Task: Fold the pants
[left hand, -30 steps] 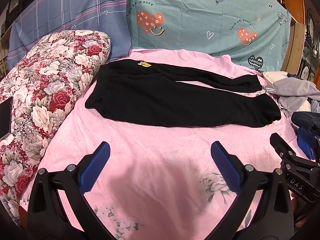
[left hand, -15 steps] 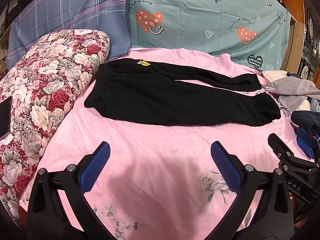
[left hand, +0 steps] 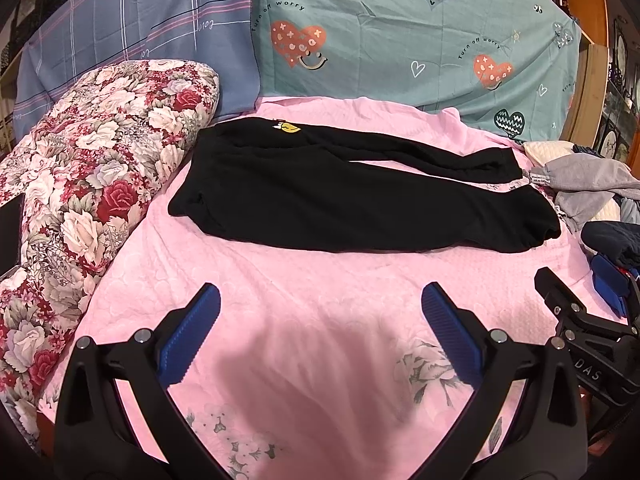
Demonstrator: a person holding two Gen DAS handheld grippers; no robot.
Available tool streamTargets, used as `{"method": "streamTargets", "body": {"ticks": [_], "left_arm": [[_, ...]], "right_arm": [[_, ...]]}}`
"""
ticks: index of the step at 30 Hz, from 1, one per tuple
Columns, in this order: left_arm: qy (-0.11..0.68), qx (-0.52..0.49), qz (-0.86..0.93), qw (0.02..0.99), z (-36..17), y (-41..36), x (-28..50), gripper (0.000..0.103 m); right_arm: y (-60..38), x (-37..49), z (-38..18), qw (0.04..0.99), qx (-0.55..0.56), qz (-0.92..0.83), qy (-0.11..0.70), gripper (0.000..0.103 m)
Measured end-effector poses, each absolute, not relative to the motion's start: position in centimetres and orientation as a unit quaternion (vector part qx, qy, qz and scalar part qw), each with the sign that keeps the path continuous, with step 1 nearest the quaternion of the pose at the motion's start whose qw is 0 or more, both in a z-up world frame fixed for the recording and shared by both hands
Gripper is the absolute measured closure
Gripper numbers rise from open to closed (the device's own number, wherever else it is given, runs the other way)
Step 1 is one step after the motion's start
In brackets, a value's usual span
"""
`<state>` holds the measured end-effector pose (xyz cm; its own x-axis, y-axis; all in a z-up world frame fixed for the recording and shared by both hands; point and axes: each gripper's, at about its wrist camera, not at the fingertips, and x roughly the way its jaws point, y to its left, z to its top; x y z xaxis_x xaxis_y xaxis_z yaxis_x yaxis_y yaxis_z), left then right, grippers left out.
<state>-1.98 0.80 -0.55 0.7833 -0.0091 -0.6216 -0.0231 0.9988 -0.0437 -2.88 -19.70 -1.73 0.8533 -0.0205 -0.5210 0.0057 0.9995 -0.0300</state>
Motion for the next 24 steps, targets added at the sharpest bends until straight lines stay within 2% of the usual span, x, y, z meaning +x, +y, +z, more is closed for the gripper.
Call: {"method": "streamTargets", "body": {"ticks": [18, 24], "left_arm": [[0.341, -0.015, 0.004, 0.940, -1.2, 0.8, -0.4, 0.002], [0.354, -0.048, 0.010, 0.934, -0.4, 5.5, 2.9, 0.002]], "right_arm": [[-20.1, -1.6, -2.5, 0.958, -0.016, -0.007, 0.285, 0.001], [-23.7, 0.2, -1.1, 0.962, -0.010, -0.036, 0.270, 0.001]]}}
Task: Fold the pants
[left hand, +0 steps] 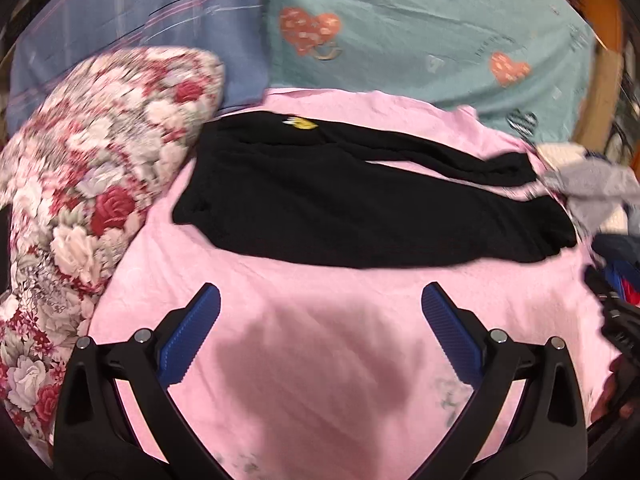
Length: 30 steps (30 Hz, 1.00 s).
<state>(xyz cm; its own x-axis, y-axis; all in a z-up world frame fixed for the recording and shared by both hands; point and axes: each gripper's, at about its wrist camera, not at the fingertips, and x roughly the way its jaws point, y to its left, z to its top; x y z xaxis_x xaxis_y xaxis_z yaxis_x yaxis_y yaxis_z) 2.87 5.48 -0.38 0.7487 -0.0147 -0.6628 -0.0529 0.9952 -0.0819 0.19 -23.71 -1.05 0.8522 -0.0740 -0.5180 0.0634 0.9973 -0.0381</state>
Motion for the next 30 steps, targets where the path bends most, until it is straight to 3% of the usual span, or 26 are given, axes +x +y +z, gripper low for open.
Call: {"method": "streamTargets", "body": {"ticks": [6, 17, 20, 23, 30], "left_arm": [[0.428, -0.192, -0.004, 0.883, -2.5, 14.7, 7.7, 0.002], [0.487, -0.191, 0.036, 0.852, -6.1, 17.7, 17.3, 0.002], [0.508, -0.244, 0.018, 0.826, -7.6, 19.0, 20.0, 0.006], [0.525, -0.278, 0.007, 0.805, -8.6, 19.8, 21.9, 0.015], [0.553, -0.277, 0.012, 0.786, -9.9, 19.9, 22.6, 0.052]], "right_arm": [[-31.0, 1.8, -0.8, 0.953, 0.083, -0.114, 0.269, 0.001], [-35.3, 6.3, -4.6, 0.924, 0.138, -0.130, 0.332, 0.001], [-35.3, 6.9, -5.0, 0.923, 0.133, -0.128, 0.338, 0.001], [-35.7, 7.2, -5.1, 0.922, 0.127, -0.135, 0.339, 0.001], [-37.7, 8.4, -5.7, 0.912, 0.146, -0.127, 0.362, 0.001]]}}
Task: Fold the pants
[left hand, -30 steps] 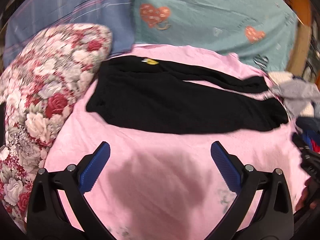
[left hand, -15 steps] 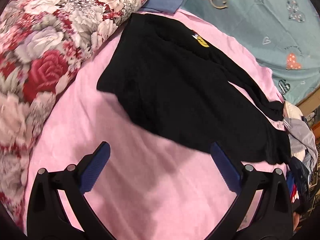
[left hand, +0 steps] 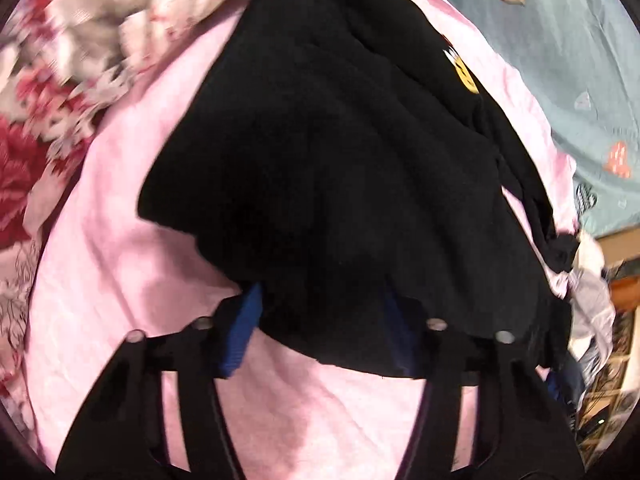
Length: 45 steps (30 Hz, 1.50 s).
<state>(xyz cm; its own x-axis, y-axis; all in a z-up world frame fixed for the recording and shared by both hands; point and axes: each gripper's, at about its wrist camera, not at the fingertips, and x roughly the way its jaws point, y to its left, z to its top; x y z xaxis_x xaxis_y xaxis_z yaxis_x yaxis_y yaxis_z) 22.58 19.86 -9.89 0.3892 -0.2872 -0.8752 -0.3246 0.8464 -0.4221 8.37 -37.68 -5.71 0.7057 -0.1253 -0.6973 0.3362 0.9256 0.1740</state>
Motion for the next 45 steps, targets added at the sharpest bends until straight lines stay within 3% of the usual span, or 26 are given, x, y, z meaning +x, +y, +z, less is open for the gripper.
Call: {"method": "streamTargets", "body": {"ticks": [4, 9, 11, 12, 13, 15, 19, 25, 29, 30, 31, 32, 33, 35, 37, 41, 43, 45], "left_arm": [[0.546, -0.329, 0.012, 0.771, -10.8, 21.4, 21.8, 0.055], [0.545, -0.322, -0.003, 0.774, -10.7, 20.4, 22.2, 0.028], [0.551, -0.301, 0.008, 0.778, -10.3, 19.5, 22.8, 0.029], [0.551, -0.291, 0.020, 0.782, -10.2, 19.1, 22.9, 0.042], [0.546, -0.267, 0.050, 0.792, -9.9, 18.7, 23.0, 0.093], [0.539, -0.248, 0.053, 0.803, -9.8, 18.3, 23.2, 0.093], [0.512, -0.205, 0.071, 0.831, -7.3, 17.5, 21.6, 0.093], [0.425, -0.152, 0.089, 0.888, -0.4, 17.0, 13.8, 0.093], [0.452, -0.132, 0.100, 0.876, -2.0, 18.0, 9.0, 0.092], [0.470, -0.131, 0.099, 0.867, -3.1, 18.0, 8.6, 0.089], [0.495, -0.125, 0.103, 0.854, -4.5, 18.0, 8.0, 0.086], [0.512, -0.111, 0.119, 0.843, -5.5, 18.0, 7.7, 0.086], [0.514, -0.101, 0.134, 0.841, -5.9, 18.0, 7.4, 0.086], [0.489, -0.074, 0.184, 0.850, -5.4, 18.1, 6.4, 0.082], [0.447, -0.054, 0.219, 0.866, -3.9, 17.9, 5.6, 0.053], [0.412, -0.088, 0.163, 0.892, -2.0, 15.9, 6.1, 0.034], [0.396, -0.108, 0.117, 0.904, -1.6, 14.5, 6.2, 0.019], [0.369, -0.096, 0.091, 0.920, -1.5, 11.8, 6.9, 0.017]], "right_arm": [[-39.8, 9.5, -6.0, 0.901, 0.169, -0.131, 0.378, 0.001], [-41.4, 13.8, -8.5, 0.873, 0.188, -0.095, 0.440, 0.003], [-41.6, 15.4, -9.5, 0.860, 0.209, -0.075, 0.460, 0.016], [-41.8, 16.4, -10.1, 0.854, 0.231, -0.060, 0.463, 0.035], [-41.8, 17.1, -10.4, 0.849, 0.244, -0.049, 0.465, 0.056], [-42.2, 18.4, -10.9, 0.842, 0.264, -0.041, 0.468, 0.088], [-43.7, 17.9, -8.1, 0.867, 0.254, -0.090, 0.419, 0.093], [-43.6, 10.8, -2.2, 0.899, 0.219, -0.036, 0.379, 0.093], [-42.2, 6.5, -3.2, 0.895, 0.156, -0.025, 0.417, 0.091], [-41.8, 6.0, -4.2, 0.889, 0.138, -0.024, 0.436, 0.085], [-41.4, 5.6, -5.7, 0.879, 0.112, -0.031, 0.463, 0.057], [-41.2, 5.3, -6.5, 0.873, 0.094, -0.041, 0.477, 0.044], [-41.0, 5.1, -7.1, 0.870, 0.081, -0.046, 0.485, 0.039], [-41.6, 3.7, -6.8, 0.876, 0.089, -0.043, 0.472, 0.039], [-43.3, 2.2, -5.6, 0.888, 0.137, -0.045, 0.437, 0.037], [-46.6, 1.7, -6.1, 0.876, 0.210, -0.091, 0.425, 0.036], [-47.6, 2.0, -7.8, 0.853, 0.241, -0.111, 0.449, 0.036], [-48.4, 1.9, -9.7, 0.830, 0.301, -0.101, 0.459, 0.036]]}}
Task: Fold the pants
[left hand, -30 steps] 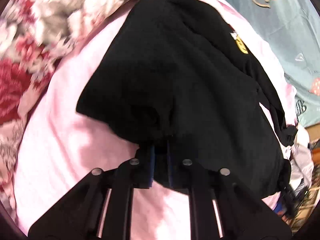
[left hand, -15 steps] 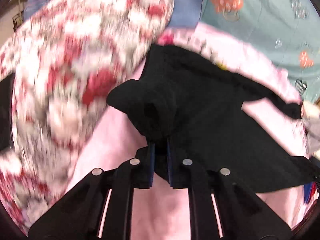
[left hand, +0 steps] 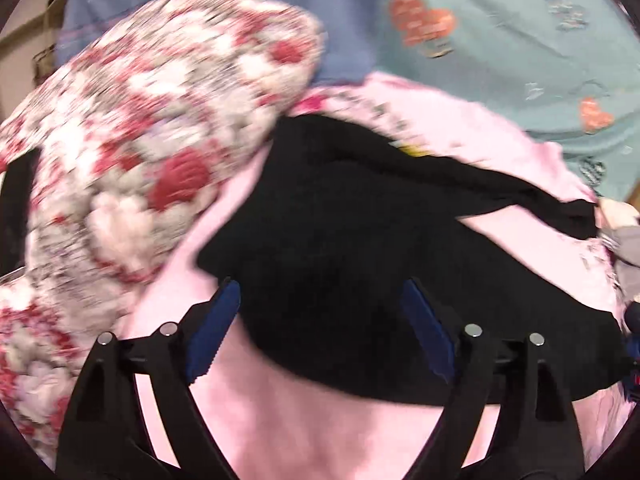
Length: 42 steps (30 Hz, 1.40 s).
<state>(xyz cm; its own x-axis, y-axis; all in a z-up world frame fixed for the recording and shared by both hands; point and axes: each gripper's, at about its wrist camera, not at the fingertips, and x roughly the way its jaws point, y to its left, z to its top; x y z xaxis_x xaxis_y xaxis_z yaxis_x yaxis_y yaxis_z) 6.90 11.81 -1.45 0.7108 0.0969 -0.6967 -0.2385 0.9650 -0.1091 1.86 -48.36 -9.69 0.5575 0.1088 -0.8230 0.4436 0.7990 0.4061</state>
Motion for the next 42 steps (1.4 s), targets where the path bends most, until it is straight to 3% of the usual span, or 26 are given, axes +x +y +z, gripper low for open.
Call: {"method": "streamTargets", "body": {"ticks": [3, 8, 11, 12, 14, 17, 18, 21, 23, 29, 32, 38, 42], "left_arm": [[0.341, -0.049, 0.053, 0.937, -1.9, 7.2, 6.6, 0.006], [0.396, 0.036, -0.002, 0.918, -5.2, 1.6, 9.5, 0.006], [0.454, 0.020, -0.009, 0.891, -7.3, 1.5, 10.5, 0.006], [0.476, 0.007, -0.014, 0.879, -8.1, 1.7, 10.7, 0.006], [0.500, -0.009, -0.016, 0.866, -9.4, 2.2, 11.2, 0.006], [0.525, -0.031, -0.015, 0.851, -10.6, 3.1, 11.8, 0.006], [0.523, -0.032, -0.019, 0.852, -10.6, 3.0, 11.8, 0.006], [0.521, -0.012, -0.019, 0.853, -10.8, 2.1, 11.5, 0.006], [0.521, -0.005, -0.025, 0.853, -10.9, 1.9, 11.2, 0.006], [0.524, -0.033, -0.021, 0.851, -10.3, 3.6, 11.5, 0.006], [0.519, -0.041, -0.018, 0.853, -9.8, 4.0, 11.7, 0.006], [0.514, -0.051, -0.019, 0.856, -9.5, 4.5, 11.0, 0.006], [0.509, -0.022, -0.003, 0.861, -9.7, 4.3, 11.4, 0.006]], "right_arm": [[-48.4, 1.6, -11.1, 0.806, 0.379, -0.082, 0.448, 0.036], [-45.2, 4.5, -11.1, 0.808, 0.350, -0.067, 0.469, 0.035], [-43.3, 6.3, -11.5, 0.812, 0.313, -0.066, 0.489, 0.055], [-43.0, 6.4, -11.5, 0.815, 0.306, -0.063, 0.489, 0.083], [-42.4, 6.9, -10.9, 0.824, 0.291, -0.054, 0.483, 0.089], [-39.8, 6.3, -6.4, 0.895, 0.067, -0.159, 0.410, 0.089], [-38.1, 6.2, -5.3, 0.901, -0.033, -0.194, 0.386, 0.086], [-34.9, 7.8, -7.6, 0.828, -0.271, -0.288, 0.397, 0.026], [-36.2, 7.9, -8.5, 0.805, -0.288, -0.339, 0.392, 0.022], [-45.9, 3.6, -5.4, 0.862, 0.018, -0.317, 0.396, 0.018], [-47.3, 3.2, -6.8, 0.866, 0.118, -0.220, 0.432, 0.018], [-50.4, 0.4, -9.2, 0.818, 0.386, -0.138, 0.404, 0.020], [-50.5, -0.5, -9.9, 0.790, 0.457, -0.094, 0.397, 0.035]]}}
